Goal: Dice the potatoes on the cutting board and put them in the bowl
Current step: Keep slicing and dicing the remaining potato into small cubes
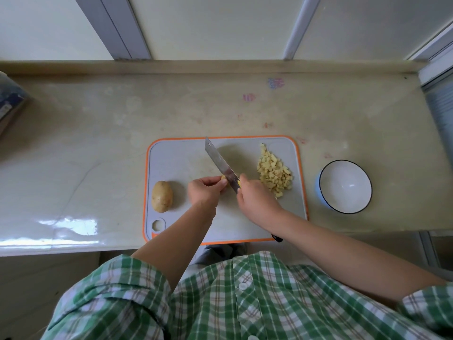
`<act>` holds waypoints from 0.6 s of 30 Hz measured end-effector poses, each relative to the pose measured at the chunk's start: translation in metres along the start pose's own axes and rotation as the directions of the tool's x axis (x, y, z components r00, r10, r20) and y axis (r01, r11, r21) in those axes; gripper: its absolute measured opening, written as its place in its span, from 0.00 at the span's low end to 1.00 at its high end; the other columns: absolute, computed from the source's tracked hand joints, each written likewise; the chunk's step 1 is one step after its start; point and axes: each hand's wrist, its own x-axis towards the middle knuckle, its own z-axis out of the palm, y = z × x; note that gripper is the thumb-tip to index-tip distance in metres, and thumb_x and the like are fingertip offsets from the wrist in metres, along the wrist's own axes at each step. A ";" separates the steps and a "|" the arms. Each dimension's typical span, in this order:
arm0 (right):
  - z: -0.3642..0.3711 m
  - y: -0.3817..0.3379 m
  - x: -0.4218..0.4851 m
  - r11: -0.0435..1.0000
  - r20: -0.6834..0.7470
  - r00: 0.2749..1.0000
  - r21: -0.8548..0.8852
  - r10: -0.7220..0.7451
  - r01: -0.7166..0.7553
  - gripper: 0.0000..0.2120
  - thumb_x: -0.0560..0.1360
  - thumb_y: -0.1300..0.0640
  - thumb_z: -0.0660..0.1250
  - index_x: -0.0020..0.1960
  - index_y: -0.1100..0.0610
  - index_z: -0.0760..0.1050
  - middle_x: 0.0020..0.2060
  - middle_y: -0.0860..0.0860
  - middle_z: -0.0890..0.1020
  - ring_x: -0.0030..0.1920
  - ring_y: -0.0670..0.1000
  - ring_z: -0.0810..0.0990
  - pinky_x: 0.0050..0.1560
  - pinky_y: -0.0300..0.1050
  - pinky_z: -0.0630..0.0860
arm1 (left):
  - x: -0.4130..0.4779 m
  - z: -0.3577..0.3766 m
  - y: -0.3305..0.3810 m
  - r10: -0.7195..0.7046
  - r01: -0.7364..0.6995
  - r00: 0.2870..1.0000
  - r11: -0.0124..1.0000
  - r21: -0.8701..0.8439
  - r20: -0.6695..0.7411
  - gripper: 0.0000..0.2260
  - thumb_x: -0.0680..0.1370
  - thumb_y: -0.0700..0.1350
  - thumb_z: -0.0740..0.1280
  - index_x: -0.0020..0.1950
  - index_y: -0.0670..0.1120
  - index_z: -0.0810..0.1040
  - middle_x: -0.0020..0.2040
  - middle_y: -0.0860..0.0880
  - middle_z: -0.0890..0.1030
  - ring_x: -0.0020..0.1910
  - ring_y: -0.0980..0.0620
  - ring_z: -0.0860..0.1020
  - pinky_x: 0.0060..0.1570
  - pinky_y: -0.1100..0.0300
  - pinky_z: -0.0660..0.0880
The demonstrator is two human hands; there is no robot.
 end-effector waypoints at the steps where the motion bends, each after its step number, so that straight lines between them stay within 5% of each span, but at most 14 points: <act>1: 0.001 -0.001 0.000 1.000 0.000 1.000 0.002 0.001 -0.001 0.01 0.79 0.61 0.57 0.50 0.58 0.66 0.37 0.56 0.75 0.41 0.60 0.78 0.34 0.47 0.64 | 0.001 -0.001 0.000 -0.002 0.002 1.000 1.000 0.001 0.006 0.03 0.72 0.33 0.74 0.41 0.40 0.82 0.35 0.47 0.82 0.33 0.52 0.81 0.40 0.64 0.79; 11: 0.019 0.000 0.002 0.999 -0.064 0.998 -0.046 0.016 -0.019 0.12 0.81 0.60 0.56 0.61 0.65 0.68 0.45 0.61 0.81 0.45 0.63 0.80 0.36 0.46 0.64 | 0.007 -0.009 0.001 -0.017 0.019 0.999 0.999 -0.046 0.034 0.05 0.71 0.32 0.74 0.39 0.40 0.81 0.34 0.47 0.82 0.28 0.56 0.81 0.34 0.68 0.77; 18: 0.012 0.010 0.006 0.995 -0.059 0.998 -0.098 0.021 -0.027 0.11 0.81 0.55 0.57 0.51 0.62 0.72 0.44 0.61 0.81 0.45 0.62 0.80 0.37 0.48 0.66 | 0.005 -0.007 0.002 -0.010 0.014 0.999 0.997 -0.077 0.048 0.02 0.71 0.31 0.73 0.42 0.37 0.82 0.35 0.46 0.82 0.28 0.56 0.81 0.35 0.69 0.77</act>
